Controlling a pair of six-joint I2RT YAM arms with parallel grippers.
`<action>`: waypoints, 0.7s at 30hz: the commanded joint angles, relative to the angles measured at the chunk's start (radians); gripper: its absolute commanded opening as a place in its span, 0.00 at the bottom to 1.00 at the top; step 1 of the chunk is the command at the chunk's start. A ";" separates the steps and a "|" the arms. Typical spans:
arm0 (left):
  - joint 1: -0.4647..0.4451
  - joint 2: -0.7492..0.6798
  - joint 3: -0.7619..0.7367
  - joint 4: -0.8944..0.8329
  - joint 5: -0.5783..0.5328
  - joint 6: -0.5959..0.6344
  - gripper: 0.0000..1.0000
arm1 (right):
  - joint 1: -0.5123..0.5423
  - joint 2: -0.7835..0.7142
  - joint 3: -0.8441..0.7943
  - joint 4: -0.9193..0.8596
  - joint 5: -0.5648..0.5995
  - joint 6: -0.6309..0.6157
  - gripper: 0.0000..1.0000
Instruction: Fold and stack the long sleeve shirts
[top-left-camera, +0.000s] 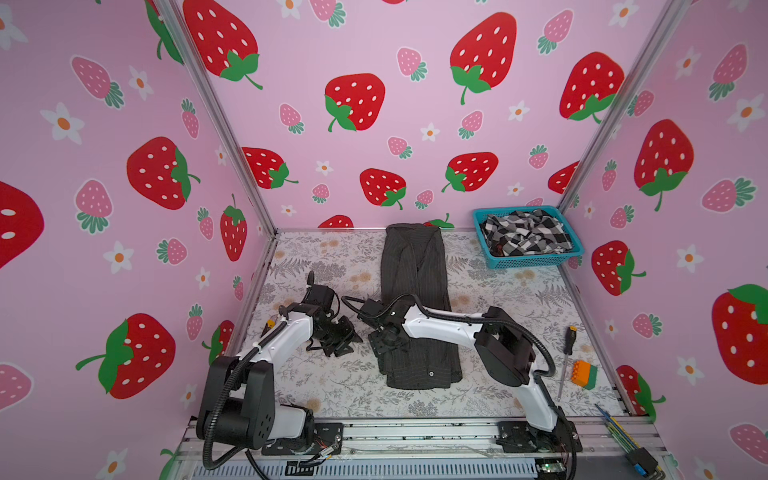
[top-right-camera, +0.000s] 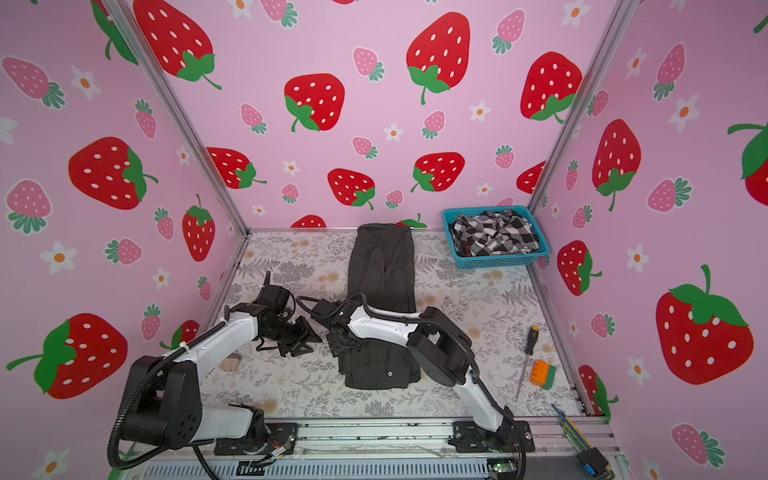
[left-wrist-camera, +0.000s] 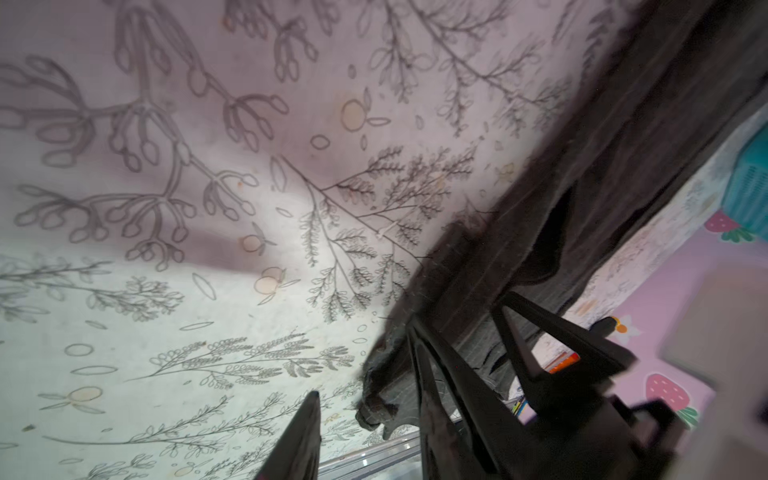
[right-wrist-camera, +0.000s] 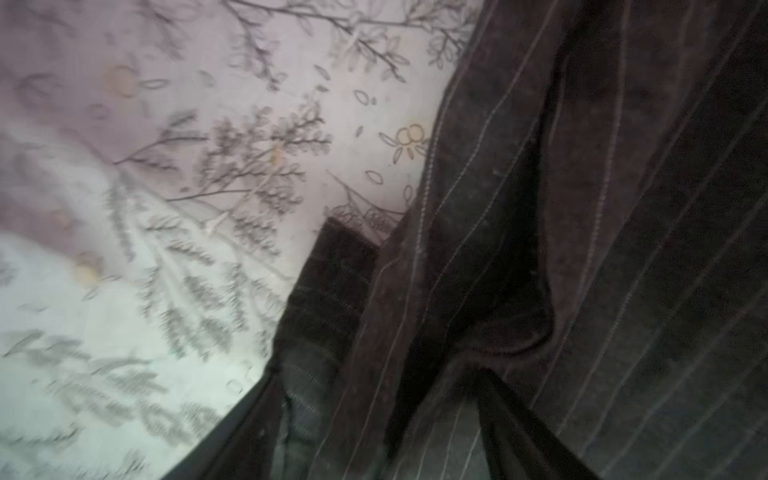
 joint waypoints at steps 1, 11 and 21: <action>0.001 -0.014 0.006 0.022 0.043 -0.024 0.41 | -0.004 0.034 0.036 -0.126 0.058 0.035 0.62; -0.036 0.004 0.018 0.052 0.066 -0.035 0.41 | -0.031 -0.089 -0.084 0.001 0.030 0.048 0.10; -0.126 0.196 0.162 0.163 0.030 -0.114 0.31 | -0.096 -0.320 -0.289 0.173 -0.007 0.005 0.00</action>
